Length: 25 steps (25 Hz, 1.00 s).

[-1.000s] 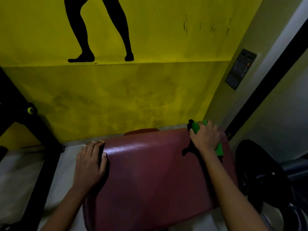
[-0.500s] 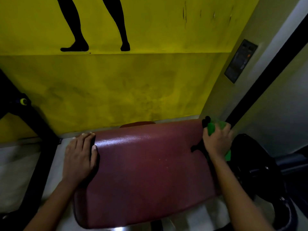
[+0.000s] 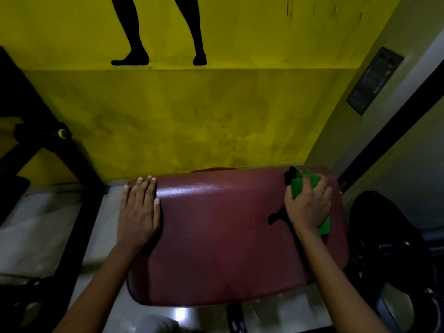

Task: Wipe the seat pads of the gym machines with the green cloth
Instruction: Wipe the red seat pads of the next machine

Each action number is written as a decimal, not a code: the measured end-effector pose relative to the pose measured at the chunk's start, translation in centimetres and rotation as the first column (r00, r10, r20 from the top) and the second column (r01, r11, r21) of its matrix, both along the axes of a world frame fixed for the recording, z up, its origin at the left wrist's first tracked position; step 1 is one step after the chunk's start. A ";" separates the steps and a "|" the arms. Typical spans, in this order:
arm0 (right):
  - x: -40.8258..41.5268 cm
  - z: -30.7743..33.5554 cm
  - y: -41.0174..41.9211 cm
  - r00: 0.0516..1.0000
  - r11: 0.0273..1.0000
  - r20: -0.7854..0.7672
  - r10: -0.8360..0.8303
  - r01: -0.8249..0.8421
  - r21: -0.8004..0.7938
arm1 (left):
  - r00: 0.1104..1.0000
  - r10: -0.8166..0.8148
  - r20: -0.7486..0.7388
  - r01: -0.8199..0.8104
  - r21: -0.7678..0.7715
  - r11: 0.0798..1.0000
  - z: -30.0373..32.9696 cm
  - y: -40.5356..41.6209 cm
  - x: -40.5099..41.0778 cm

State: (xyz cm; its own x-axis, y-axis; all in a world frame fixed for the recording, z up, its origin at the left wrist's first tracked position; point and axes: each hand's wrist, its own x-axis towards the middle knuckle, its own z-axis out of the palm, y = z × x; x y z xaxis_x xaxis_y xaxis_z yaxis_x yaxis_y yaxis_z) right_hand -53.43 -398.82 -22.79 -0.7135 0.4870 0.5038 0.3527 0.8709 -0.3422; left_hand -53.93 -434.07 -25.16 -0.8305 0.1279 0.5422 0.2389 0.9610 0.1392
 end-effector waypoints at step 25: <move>3.0 -2.3 -6.0 0.980 0.965 0.013 0.198 -0.197 0.174 | 0.992 -0.061 0.111 0.069 -0.071 0.995 -0.6 -1.3 0.8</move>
